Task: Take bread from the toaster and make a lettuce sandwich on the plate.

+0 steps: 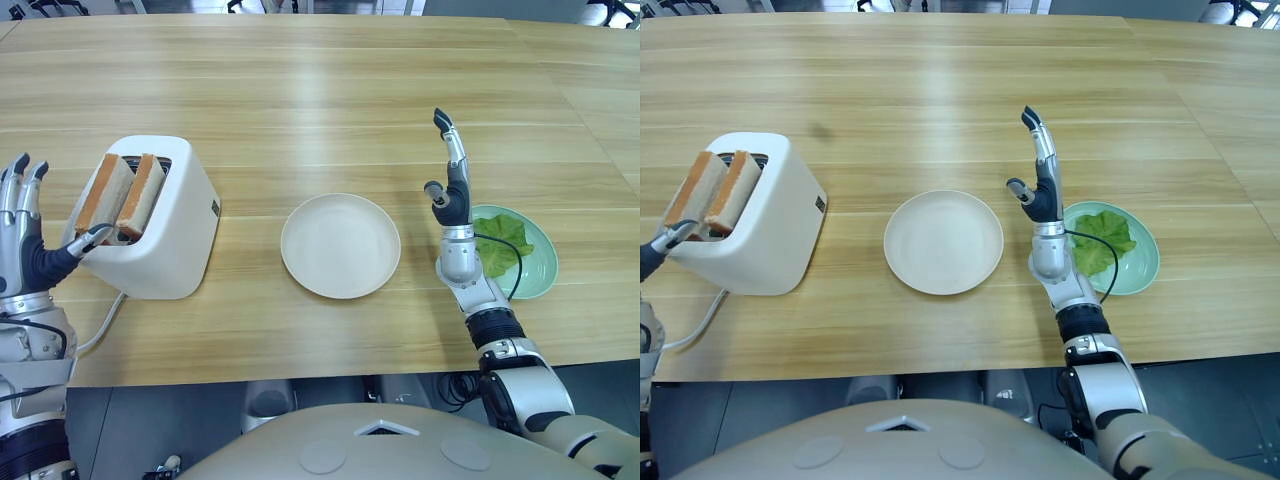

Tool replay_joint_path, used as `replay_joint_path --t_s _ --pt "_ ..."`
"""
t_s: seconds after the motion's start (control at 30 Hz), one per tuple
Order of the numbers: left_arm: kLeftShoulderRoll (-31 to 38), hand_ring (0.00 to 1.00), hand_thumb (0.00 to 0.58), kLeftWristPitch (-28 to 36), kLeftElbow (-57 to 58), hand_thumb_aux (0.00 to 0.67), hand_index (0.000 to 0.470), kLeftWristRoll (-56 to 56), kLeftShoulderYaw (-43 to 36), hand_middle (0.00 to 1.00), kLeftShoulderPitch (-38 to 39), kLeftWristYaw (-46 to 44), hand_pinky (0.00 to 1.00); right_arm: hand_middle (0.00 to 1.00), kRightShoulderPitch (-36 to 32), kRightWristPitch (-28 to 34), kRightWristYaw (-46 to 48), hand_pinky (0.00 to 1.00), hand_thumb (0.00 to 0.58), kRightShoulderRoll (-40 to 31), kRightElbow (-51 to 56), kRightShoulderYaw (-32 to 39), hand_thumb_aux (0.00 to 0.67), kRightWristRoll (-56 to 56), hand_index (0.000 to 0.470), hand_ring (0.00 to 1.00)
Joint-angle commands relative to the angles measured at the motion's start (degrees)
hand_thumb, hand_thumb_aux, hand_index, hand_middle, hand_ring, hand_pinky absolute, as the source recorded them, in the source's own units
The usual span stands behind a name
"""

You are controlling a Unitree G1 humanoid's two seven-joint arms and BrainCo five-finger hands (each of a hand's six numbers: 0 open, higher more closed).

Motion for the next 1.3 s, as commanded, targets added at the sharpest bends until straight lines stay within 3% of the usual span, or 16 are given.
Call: replay_joint_path --t_s 0.03,0.5,0.9,0.93,0.97,1.0,1.03,1.1,1.13,1.23,1.3 --pt "1.1 0.00 0.000 -0.2 2.9 0.000 0.000 -0.8 -2.8 0.00 0.3 -0.2 0.00 0.00 -0.6 0.6 0.3 0.00 0.000 -0.5 0.8 0.7 0.000 -0.4 0.000 0.00" --pt "3.8 0.00 0.000 1.0 6.3 0.000 0.000 -3.2 -8.0 0.00 -0.4 -3.0 0.00 0.00 -0.5 0.6 0.4 0.00 0.000 -0.4 1.3 1.0 0.000 -0.3 0.000 0.00" --pt "5.5 0.00 0.000 2.7 3.7 0.000 0.000 -4.4 -8.0 0.00 -0.8 -3.8 0.00 0.00 0.5 0.9 -0.1 0.00 0.000 0.4 1.5 1.9 0.000 -0.1 0.000 0.00" --pt "5.5 0.00 0.124 2.9 3.5 0.076 0.052 -4.6 -7.9 0.00 -0.9 -3.8 0.00 0.00 0.5 0.9 -0.1 0.00 0.000 0.4 1.5 2.0 0.000 -0.1 0.000 0.00" --pt "5.6 0.00 0.124 3.3 3.3 0.076 0.052 -4.6 -7.8 0.00 -0.8 -3.7 0.00 0.00 0.6 0.9 -0.2 0.00 0.000 0.5 1.5 2.1 0.000 -0.1 0.000 0.00" --pt "5.6 0.00 0.301 3.7 2.7 0.205 0.141 -4.6 -7.5 0.00 -0.8 -3.8 0.00 0.00 0.7 0.9 -0.2 0.00 0.000 0.5 1.6 2.1 0.000 -0.1 0.000 0.00" --pt "5.6 0.00 0.400 4.1 2.0 0.297 0.204 -4.7 -7.3 0.00 -0.7 -4.0 0.00 0.00 0.7 0.9 -0.2 0.00 0.000 0.6 1.7 2.2 0.000 -0.1 0.000 0.00" --pt "5.5 0.00 0.420 4.7 0.6 0.318 0.218 -5.2 -7.0 0.00 -0.6 -4.3 0.00 0.00 0.9 0.9 -0.3 0.00 0.000 0.7 1.8 2.3 0.000 0.0 0.000 0.00" --pt "5.5 0.00 0.462 5.0 0.2 0.368 0.253 -5.3 -6.9 0.00 -0.5 -4.4 0.00 0.00 0.9 0.9 -0.3 0.00 0.000 0.7 1.8 2.3 0.000 0.0 0.000 0.00" --pt "5.5 0.00 0.511 5.7 -0.4 0.439 0.301 -5.5 -6.8 0.00 -0.5 -4.8 0.00 0.00 1.1 1.0 -0.4 0.00 0.000 0.8 1.8 2.4 0.000 0.0 0.000 0.00" --pt "5.5 0.00 0.561 6.2 -1.2 0.549 0.377 -5.7 -6.8 0.00 -0.3 -5.4 0.00 0.00 1.1 1.0 -0.4 0.00 0.000 0.9 1.8 2.4 0.000 0.1 0.000 0.00"
